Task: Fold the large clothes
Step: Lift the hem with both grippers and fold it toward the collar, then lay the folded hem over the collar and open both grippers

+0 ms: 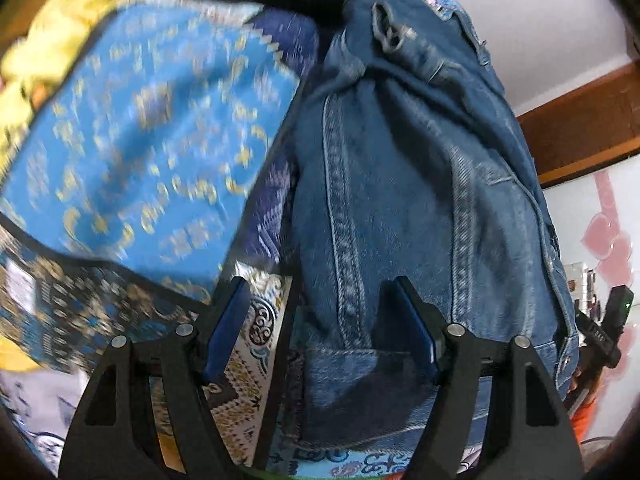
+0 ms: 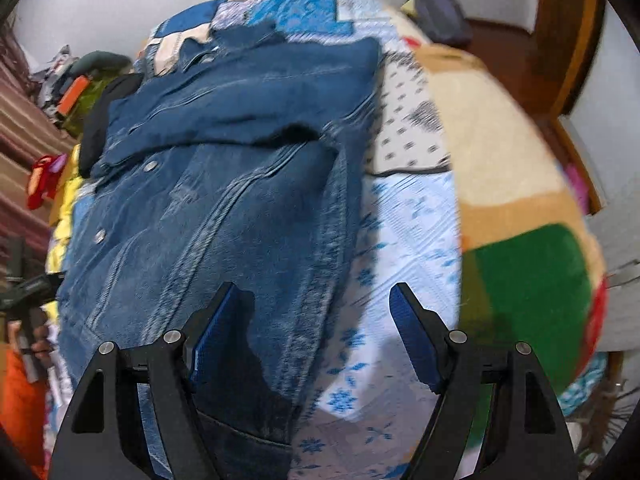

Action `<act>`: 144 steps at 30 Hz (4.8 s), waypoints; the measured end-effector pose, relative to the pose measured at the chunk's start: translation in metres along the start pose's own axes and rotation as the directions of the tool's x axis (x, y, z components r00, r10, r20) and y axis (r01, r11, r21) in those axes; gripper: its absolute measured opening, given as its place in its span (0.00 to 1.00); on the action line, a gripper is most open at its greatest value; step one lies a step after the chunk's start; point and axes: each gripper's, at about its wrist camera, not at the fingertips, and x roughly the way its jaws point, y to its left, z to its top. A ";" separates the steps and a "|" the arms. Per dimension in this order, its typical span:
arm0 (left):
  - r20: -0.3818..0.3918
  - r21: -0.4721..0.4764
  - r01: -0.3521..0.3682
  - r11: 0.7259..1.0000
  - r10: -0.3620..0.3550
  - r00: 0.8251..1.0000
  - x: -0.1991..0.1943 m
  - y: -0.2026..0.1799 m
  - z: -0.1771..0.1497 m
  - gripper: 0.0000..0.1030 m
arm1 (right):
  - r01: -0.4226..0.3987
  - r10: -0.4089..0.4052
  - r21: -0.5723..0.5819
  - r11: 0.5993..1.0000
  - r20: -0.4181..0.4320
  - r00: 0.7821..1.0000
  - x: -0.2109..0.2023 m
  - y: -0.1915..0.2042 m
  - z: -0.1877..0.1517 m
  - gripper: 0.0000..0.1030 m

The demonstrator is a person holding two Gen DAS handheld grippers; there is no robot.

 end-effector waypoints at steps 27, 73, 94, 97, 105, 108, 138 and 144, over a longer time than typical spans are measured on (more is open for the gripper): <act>0.342 0.156 0.091 0.984 -0.140 0.929 -0.108 -0.109 0.069 0.01 | -0.307 0.319 -0.086 0.948 0.229 0.920 -0.046 0.030 0.105 0.08; 0.250 0.484 -0.260 0.836 0.153 0.956 0.010 -0.173 0.129 0.41 | 0.011 0.019 -0.218 0.976 0.137 0.990 0.026 0.044 0.140 0.54; 0.247 0.496 -0.280 0.822 0.176 0.953 0.061 -0.185 0.143 0.41 | -0.042 0.072 -0.275 0.960 0.101 0.992 0.056 0.075 0.117 0.62; 0.231 0.489 -0.283 0.825 0.190 0.954 0.064 -0.189 0.162 0.41 | -0.037 0.077 -0.313 0.949 0.118 0.990 0.051 0.087 0.145 0.62; 0.275 0.364 -0.324 0.873 0.231 0.933 0.053 -0.192 0.264 0.35 | 0.096 -0.006 -0.283 0.954 0.301 0.953 0.039 0.096 0.236 0.61; 0.341 0.282 -0.284 0.916 0.181 0.922 0.027 -0.193 0.286 0.35 | 0.137 -0.038 -0.215 0.967 0.407 0.913 0.018 0.091 0.254 0.61; 0.245 0.295 -0.244 0.924 0.174 0.954 0.041 -0.140 0.310 0.44 | 0.159 -0.136 -0.094 0.983 0.211 0.968 0.101 0.067 0.303 0.60; 0.312 0.283 -0.276 0.918 0.184 0.932 0.018 -0.146 0.309 0.44 | 0.135 -0.072 -0.304 0.943 0.211 0.975 0.090 0.119 0.258 0.60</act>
